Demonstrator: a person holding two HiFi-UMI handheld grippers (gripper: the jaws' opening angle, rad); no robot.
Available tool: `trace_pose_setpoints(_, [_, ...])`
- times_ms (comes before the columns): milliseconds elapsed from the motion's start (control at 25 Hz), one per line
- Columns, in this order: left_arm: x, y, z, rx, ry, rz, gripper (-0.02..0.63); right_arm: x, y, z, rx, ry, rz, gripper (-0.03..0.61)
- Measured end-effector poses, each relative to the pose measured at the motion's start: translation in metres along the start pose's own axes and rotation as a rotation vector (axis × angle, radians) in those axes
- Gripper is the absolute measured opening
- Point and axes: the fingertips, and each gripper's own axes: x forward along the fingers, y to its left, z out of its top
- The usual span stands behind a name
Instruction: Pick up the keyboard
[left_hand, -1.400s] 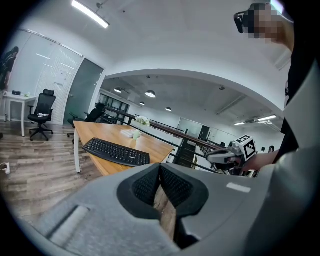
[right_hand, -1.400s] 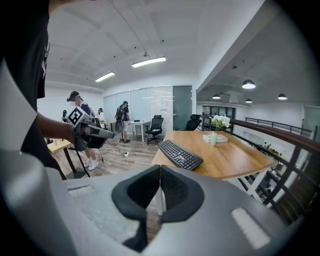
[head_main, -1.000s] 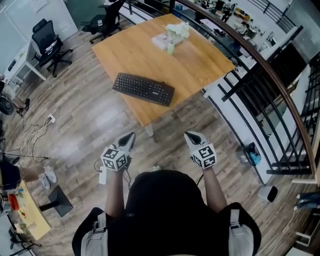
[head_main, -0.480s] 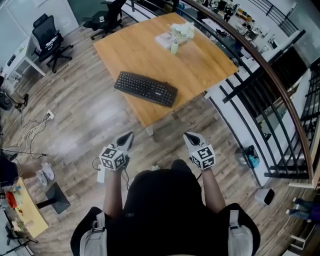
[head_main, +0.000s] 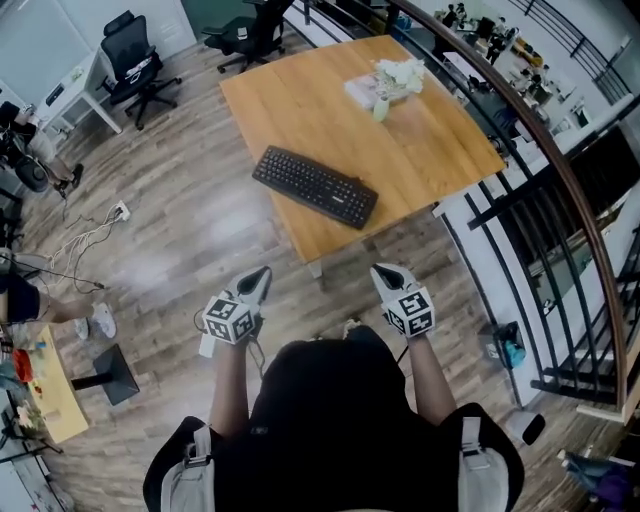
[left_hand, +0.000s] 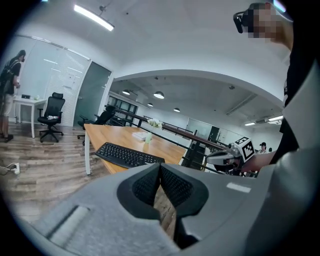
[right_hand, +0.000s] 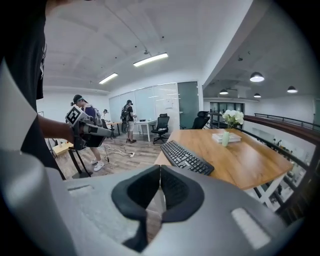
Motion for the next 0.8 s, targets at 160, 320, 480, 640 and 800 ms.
trace_pose_setpoints(160, [0.008,0.004,0.005,-0.01,-0.008,0.051,0.012,0.015,-0.017,0.018,-0.033,-0.023,0.046,0.005])
trace_pose_setpoints(320, [0.016,-0.005,0.012,-0.018,-0.015,0.085,0.012,0.02,-0.03,0.014,-0.033,0.001,0.085,0.005])
trace_pose_setpoints(480, [0.021,-0.017,0.014,-0.018,-0.005,0.125,0.012,0.021,-0.046,0.01,-0.038,0.02,0.118,0.005])
trace_pose_setpoints(640, [0.027,-0.025,0.012,-0.027,-0.005,0.16,0.012,0.025,-0.064,0.007,-0.041,0.023,0.146,0.005])
trace_pose_setpoints(800, [0.034,-0.032,0.013,-0.024,-0.006,0.179,0.012,0.025,-0.074,0.005,-0.042,0.02,0.162,0.005])
